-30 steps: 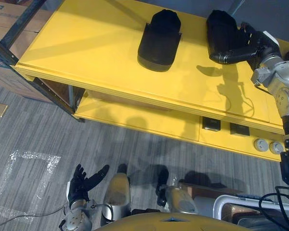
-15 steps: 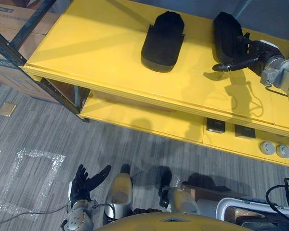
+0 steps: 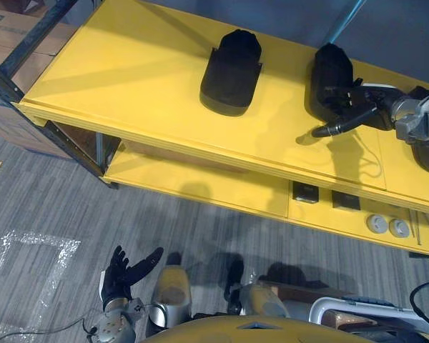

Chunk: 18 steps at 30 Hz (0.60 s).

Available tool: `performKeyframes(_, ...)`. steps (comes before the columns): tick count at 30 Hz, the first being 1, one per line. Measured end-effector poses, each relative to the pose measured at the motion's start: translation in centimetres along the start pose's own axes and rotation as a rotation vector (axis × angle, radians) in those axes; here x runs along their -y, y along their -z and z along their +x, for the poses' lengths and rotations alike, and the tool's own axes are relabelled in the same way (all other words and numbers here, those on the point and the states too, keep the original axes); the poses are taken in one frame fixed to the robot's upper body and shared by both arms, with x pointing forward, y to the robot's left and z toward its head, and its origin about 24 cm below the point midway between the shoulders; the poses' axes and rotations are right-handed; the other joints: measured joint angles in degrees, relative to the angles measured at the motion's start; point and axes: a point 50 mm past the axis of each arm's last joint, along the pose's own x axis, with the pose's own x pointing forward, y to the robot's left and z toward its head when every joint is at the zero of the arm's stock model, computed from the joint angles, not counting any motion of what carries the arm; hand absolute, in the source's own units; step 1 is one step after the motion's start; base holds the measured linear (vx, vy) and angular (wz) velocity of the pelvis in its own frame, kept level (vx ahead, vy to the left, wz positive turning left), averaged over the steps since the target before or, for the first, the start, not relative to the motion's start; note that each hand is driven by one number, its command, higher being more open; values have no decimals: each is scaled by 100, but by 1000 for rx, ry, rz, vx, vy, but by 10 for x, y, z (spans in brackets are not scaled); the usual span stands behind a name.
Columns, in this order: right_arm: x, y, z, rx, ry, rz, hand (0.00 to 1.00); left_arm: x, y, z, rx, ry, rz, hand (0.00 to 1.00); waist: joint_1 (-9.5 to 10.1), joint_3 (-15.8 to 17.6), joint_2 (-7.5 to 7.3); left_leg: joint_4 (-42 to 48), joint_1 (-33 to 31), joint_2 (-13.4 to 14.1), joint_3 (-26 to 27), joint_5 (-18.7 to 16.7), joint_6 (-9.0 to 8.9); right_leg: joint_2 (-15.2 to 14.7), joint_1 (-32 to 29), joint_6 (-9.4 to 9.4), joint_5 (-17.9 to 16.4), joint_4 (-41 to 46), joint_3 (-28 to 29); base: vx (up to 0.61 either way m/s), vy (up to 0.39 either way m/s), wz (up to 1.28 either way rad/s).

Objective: Walk over and take three plastic housings, then place them on the shelf

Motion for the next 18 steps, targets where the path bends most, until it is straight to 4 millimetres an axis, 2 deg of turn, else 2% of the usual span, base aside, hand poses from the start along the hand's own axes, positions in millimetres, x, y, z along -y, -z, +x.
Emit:
performKeyframes(8,-4,16,-6,-57,-73,-48,100,-5,0,1,-3,-7,20,100,24,-35,-46,-11,84,17,9,-28,-4,14,76,-26,-21,-1,0,-12,0,-1)
performKeyframes(12,-4,17,-8,-75,-85,-69,100,-5,0,1,-6,-7,20,100,23,-40,-54,-17,84,16,11,-26,-6,14,72,-26,-23,-3,-1,0,0,0)
performKeyframes(18,-7,16,-6,-80,-98,-87,100,-6,3,1,-18,-9,24,100,23,-100,-143,-39,85,13,15,-25,-7,16,66,-25,-22,-20,-3,0,0,0)
